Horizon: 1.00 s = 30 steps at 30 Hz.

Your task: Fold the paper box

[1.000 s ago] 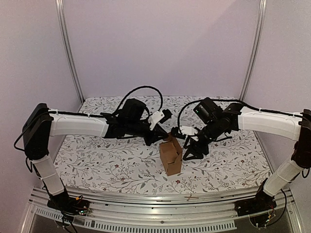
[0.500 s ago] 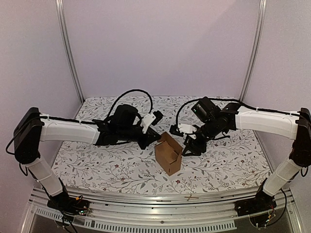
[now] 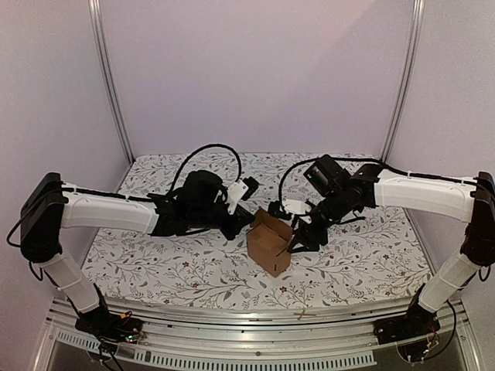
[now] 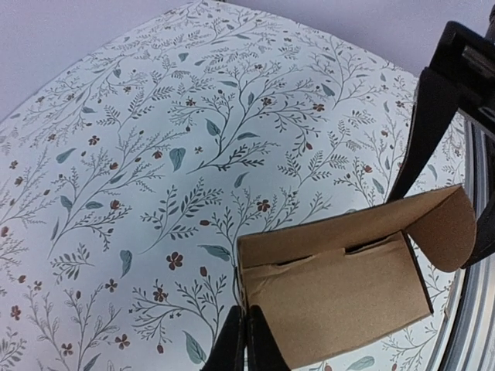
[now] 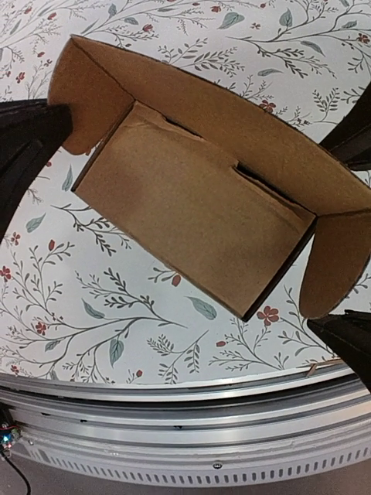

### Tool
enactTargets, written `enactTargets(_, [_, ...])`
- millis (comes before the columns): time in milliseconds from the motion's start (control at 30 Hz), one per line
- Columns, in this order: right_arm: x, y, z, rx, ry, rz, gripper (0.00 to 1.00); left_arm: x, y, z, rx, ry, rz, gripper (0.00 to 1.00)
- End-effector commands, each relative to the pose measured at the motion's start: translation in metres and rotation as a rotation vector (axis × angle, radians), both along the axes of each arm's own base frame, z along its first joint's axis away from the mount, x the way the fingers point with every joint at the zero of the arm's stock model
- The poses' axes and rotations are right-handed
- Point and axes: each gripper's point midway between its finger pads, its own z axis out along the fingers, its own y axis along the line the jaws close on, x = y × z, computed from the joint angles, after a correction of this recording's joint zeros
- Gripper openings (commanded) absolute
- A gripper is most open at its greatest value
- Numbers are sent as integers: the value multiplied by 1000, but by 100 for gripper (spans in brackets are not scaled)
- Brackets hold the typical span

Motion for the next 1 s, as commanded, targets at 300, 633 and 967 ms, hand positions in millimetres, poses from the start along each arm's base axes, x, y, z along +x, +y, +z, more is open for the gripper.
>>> enactTargets(300, [4,7,9,7,-10,-15,52,-7,-6,-2,28,14,29,3])
enactTargets(633, [-5,-2,11,-7,-31,39,51,-6,-7,-6,49,8,36,2])
enactTargets(967, [4,4,11,-10,-6,-21,45,-9,-15,-8,54,30,33,1])
